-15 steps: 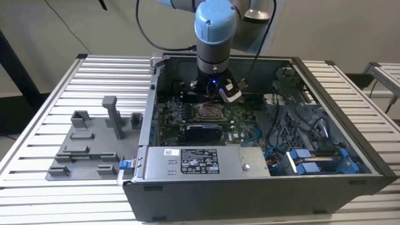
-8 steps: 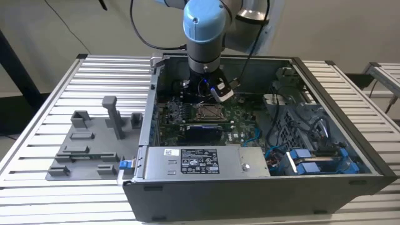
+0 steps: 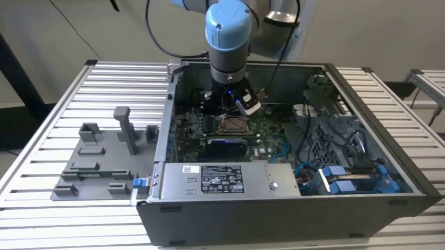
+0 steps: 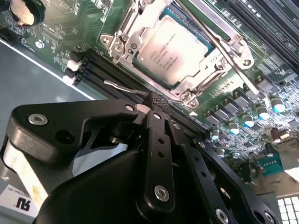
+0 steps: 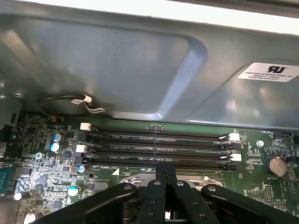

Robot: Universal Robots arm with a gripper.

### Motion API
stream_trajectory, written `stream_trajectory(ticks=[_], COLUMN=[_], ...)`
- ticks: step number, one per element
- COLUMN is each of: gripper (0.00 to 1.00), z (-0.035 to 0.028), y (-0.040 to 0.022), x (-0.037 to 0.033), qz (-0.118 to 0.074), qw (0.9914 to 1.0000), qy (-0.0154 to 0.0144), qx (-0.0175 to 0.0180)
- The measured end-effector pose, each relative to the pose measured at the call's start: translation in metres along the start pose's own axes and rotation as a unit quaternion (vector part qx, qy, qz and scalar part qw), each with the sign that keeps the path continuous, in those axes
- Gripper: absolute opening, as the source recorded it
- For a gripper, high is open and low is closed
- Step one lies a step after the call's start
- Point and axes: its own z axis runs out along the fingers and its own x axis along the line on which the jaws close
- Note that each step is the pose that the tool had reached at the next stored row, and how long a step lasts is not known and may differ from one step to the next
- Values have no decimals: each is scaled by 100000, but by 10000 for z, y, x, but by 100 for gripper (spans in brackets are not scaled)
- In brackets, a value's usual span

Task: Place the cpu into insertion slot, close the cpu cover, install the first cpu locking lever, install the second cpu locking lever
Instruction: 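Install the first cpu locking lever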

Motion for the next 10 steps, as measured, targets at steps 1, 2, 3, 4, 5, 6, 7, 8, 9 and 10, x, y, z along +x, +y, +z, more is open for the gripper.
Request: stream_trajectory(ticks=[1, 2, 3, 4, 5, 6, 7, 8, 9, 10], gripper=[11, 11, 11, 11, 11, 11, 11, 11, 11, 11], z=[8, 16, 24, 32, 40, 48, 56, 62, 69, 77], y=[-3, -7, -10, -13, -17, -21, -25, -29, -32, -36], x=[-15, -29, -43, -56, -68, -80, -96, -111, -127, -144], qz=[-50, -101, -149, -194, -244, -285, -332, -369, -404, -442], qw=[100000, 100000, 100000, 100000, 99999, 99999, 99999, 99999, 99998, 99998], qy=[18, 37, 53, 69, 88, 99, 111, 123, 138, 151], qx=[-36, -67, -100, -134, -186, -245, -309, -355, -399, -437])
